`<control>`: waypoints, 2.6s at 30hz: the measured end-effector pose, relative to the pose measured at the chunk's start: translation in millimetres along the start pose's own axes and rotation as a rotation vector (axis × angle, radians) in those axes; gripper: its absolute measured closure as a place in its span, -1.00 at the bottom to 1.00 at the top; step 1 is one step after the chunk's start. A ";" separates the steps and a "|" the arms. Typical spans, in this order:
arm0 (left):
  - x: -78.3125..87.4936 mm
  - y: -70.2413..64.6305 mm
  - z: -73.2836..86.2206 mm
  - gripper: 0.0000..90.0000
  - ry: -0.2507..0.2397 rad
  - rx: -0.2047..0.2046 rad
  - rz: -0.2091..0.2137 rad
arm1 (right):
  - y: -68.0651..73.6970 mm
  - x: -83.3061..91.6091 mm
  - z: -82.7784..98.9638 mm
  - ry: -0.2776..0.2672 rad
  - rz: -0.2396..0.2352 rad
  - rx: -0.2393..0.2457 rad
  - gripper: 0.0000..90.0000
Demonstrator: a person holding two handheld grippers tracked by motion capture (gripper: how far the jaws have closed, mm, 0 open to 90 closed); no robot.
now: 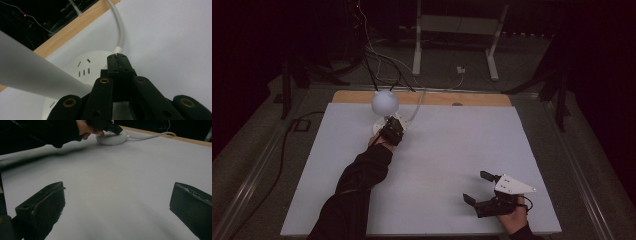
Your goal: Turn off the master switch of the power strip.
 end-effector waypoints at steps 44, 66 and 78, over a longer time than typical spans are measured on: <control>2.3 1.0 -5.6 1.00 0.020 0.015 0.021 | -1.0 -0.6 0.5 0.003 -0.001 -0.005 -1.00; 32.3 -10.7 -19.7 0.25 0.015 0.068 0.119 | -1.2 0.9 -1.2 -0.008 0.001 -0.006 -1.00; 55.6 -26.8 -23.4 -0.94 0.050 0.090 0.296 | -1.6 2.0 -2.2 -0.015 0.000 -0.010 -1.00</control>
Point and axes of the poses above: each handheld gripper's, and its own axes: x roughly backward along the jaws, z roughly out of its underside, y roughly to its left, the point moved 5 cm from there along -x, roughly forward along the jaws
